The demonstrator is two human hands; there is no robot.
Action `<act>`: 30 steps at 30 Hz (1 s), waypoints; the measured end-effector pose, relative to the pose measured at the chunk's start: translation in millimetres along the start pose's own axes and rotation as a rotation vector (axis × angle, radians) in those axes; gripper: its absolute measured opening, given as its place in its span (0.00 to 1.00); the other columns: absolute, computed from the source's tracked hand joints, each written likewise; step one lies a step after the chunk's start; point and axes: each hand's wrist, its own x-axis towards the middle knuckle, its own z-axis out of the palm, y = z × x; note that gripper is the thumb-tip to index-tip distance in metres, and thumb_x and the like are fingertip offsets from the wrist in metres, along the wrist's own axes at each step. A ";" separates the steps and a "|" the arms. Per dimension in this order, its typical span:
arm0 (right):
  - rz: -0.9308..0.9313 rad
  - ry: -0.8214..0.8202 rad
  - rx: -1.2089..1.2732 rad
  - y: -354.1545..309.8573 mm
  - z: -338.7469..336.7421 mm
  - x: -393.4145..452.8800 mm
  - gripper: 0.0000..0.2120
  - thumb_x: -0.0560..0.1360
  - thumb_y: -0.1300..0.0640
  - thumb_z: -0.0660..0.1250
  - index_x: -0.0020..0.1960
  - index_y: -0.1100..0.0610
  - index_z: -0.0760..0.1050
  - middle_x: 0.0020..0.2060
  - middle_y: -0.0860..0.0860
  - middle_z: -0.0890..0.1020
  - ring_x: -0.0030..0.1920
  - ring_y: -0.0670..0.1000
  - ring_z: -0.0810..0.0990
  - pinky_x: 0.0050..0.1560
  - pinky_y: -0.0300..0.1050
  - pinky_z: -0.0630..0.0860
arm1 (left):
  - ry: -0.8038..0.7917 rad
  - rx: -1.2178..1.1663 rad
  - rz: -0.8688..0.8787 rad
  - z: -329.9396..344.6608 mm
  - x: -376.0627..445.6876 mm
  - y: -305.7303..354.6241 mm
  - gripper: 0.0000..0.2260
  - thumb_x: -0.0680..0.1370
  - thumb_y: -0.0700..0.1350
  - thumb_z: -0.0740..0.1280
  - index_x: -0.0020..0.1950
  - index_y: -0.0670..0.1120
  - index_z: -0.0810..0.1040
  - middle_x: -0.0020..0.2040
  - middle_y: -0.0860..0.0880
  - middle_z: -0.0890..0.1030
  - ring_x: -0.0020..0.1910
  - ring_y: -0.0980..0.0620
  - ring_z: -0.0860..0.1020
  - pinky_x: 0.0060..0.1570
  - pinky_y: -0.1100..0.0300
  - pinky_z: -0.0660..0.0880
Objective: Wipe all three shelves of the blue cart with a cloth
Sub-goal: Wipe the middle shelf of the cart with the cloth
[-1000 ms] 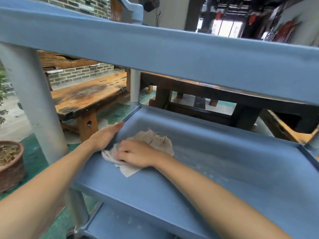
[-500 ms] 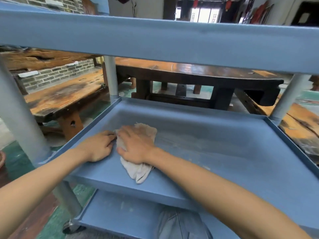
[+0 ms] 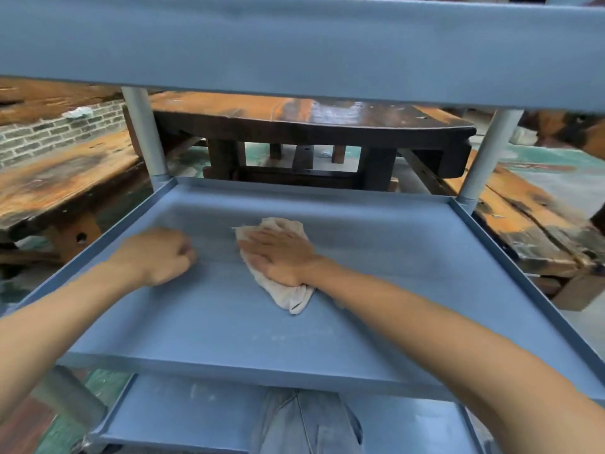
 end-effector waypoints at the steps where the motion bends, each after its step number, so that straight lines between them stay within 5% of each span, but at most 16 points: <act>1: 0.020 0.008 -0.026 17.1 -2.3 -5.8 0.26 0.85 0.41 0.46 0.82 0.41 0.56 0.82 0.42 0.55 0.82 0.47 0.50 0.81 0.53 0.43 | 0.018 -0.061 0.036 -2.3 4.5 14.2 0.11 0.79 0.53 0.59 0.48 0.51 0.79 0.55 0.46 0.81 0.53 0.44 0.78 0.53 0.52 0.77; 6: 0.173 0.003 -0.083 102.8 -8.5 -41.2 0.25 0.85 0.39 0.46 0.81 0.38 0.54 0.82 0.40 0.55 0.82 0.47 0.49 0.81 0.53 0.43 | 0.051 -0.221 0.231 -3.6 20.6 89.8 0.13 0.81 0.52 0.59 0.61 0.52 0.79 0.62 0.49 0.78 0.61 0.46 0.76 0.61 0.53 0.73; 13: 0.595 0.008 -0.068 171.1 -26.4 -75.7 0.25 0.84 0.39 0.45 0.80 0.41 0.59 0.82 0.47 0.56 0.83 0.54 0.48 0.80 0.59 0.45 | -0.012 -0.187 0.257 7.6 31.9 128.7 0.13 0.81 0.54 0.58 0.54 0.50 0.79 0.55 0.49 0.78 0.53 0.46 0.77 0.55 0.51 0.76; 17: 0.870 0.009 -0.103 189.7 -42.9 -103.8 0.32 0.81 0.35 0.44 0.78 0.49 0.64 0.79 0.56 0.64 0.79 0.61 0.58 0.78 0.62 0.53 | -0.086 -0.210 0.257 5.0 31.7 108.7 0.14 0.80 0.55 0.58 0.52 0.49 0.79 0.52 0.49 0.81 0.51 0.47 0.78 0.55 0.50 0.76; 23: 1.079 -0.200 -0.291 193.3 -70.4 -144.0 0.53 0.70 0.20 0.39 0.74 0.56 0.71 0.70 0.58 0.77 0.69 0.59 0.75 0.63 0.50 0.72 | -0.047 -0.280 0.211 5.8 30.9 96.0 0.09 0.79 0.49 0.62 0.51 0.50 0.81 0.52 0.52 0.82 0.51 0.49 0.78 0.55 0.51 0.76; 28: 1.173 -0.387 -0.168 173.3 -98.0 -186.6 0.56 0.67 0.16 0.43 0.75 0.56 0.72 0.72 0.56 0.75 0.73 0.59 0.73 0.69 0.51 0.72 | -0.077 -0.215 0.235 6.1 27.6 107.2 0.08 0.79 0.51 0.60 0.47 0.50 0.76 0.50 0.49 0.77 0.49 0.47 0.76 0.53 0.51 0.76; 30: 1.227 -0.469 -0.048 161.6 -109.4 -199.8 0.52 0.70 0.19 0.47 0.71 0.59 0.73 0.65 0.57 0.80 0.65 0.58 0.80 0.67 0.51 0.74 | -0.103 -0.215 0.249 3.4 25.8 108.1 0.08 0.80 0.52 0.61 0.48 0.50 0.77 0.52 0.50 0.77 0.50 0.47 0.77 0.55 0.52 0.75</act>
